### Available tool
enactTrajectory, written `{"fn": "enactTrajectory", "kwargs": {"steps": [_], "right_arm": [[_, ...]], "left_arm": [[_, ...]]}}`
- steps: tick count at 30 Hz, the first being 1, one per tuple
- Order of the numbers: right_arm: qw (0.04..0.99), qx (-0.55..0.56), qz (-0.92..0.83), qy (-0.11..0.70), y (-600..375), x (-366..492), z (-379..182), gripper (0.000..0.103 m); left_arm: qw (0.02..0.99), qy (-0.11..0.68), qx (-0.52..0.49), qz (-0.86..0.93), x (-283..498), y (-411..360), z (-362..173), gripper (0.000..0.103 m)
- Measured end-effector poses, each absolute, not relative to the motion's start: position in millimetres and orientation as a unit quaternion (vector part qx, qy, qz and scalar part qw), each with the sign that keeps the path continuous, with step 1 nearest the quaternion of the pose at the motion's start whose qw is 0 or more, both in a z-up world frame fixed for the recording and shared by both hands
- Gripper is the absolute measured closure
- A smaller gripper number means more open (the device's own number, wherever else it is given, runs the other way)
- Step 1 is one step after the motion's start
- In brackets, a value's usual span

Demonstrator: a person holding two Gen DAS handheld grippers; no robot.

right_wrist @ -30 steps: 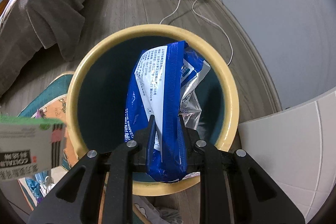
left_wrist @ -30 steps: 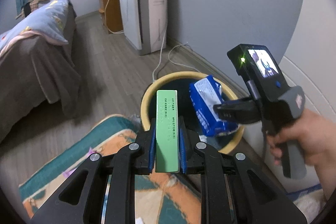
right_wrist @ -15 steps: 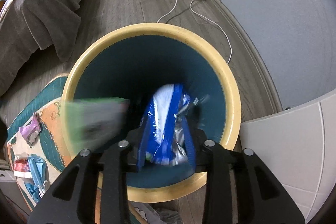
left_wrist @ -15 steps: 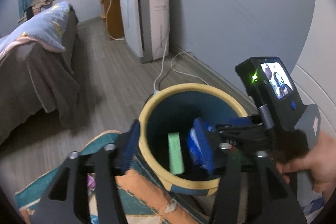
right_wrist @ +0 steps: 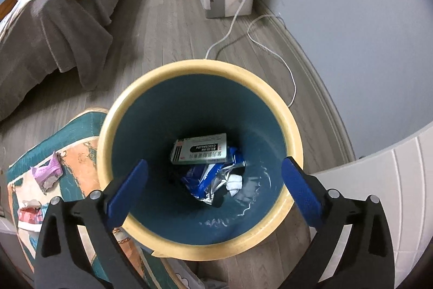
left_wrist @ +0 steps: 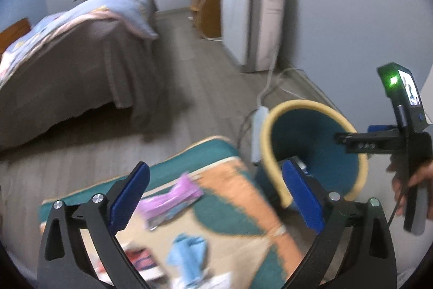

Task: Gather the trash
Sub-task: 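Move both tools back over the mat toward the remaining trash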

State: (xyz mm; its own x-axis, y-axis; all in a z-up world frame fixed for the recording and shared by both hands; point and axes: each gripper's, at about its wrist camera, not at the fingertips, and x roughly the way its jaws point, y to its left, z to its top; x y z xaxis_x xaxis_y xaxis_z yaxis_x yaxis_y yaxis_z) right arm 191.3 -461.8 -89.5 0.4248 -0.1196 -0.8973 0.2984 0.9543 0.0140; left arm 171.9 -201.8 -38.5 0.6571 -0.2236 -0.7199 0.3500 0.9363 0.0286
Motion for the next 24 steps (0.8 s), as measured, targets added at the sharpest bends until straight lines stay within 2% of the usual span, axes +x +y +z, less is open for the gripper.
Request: {"fn": "enactTrajectory", "kwargs": {"steps": [7, 13, 19, 24], "right_arm": [[0.859, 0.046, -0.106, 0.499, -431, 182, -62, 0.006], [0.884, 0.055, -0.054, 0.461, -380, 164, -25, 0.006], [0.891, 0.026, -0.015, 0.453, -314, 142, -10, 0.006], [0.883, -0.007, 0.013, 0.469, -264, 127, -20, 0.006]], "left_arm": [[0.916, 0.386, 0.066, -0.090, 138, -119, -18, 0.005], [0.917, 0.392, 0.047, -0.058, 103, -67, -9, 0.005], [0.916, 0.395, 0.044, -0.050, 59, -33, -17, 0.005], [0.911, 0.405, 0.059, -0.040, 40, -12, -40, 0.005]]}}
